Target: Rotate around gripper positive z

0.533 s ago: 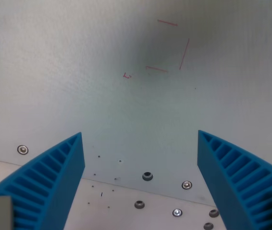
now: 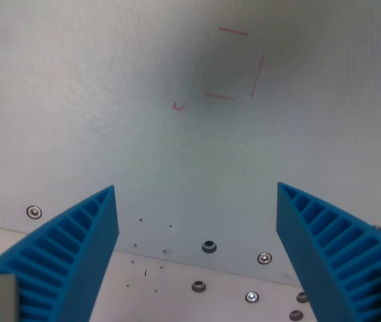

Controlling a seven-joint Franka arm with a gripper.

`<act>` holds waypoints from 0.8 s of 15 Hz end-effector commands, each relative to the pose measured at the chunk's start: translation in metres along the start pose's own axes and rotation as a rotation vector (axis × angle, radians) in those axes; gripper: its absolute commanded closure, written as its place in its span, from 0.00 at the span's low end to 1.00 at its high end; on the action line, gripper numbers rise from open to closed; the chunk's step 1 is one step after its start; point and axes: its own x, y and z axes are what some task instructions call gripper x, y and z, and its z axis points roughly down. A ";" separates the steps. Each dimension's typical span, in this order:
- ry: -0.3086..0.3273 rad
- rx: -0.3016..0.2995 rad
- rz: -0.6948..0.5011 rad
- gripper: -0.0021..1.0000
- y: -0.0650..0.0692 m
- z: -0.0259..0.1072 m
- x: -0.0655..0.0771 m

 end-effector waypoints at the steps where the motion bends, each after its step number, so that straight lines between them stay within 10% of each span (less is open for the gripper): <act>1: 0.003 -0.001 0.085 0.00 0.000 -0.002 0.000; 12: 0.004 0.000 0.214 0.00 0.000 -0.002 0.000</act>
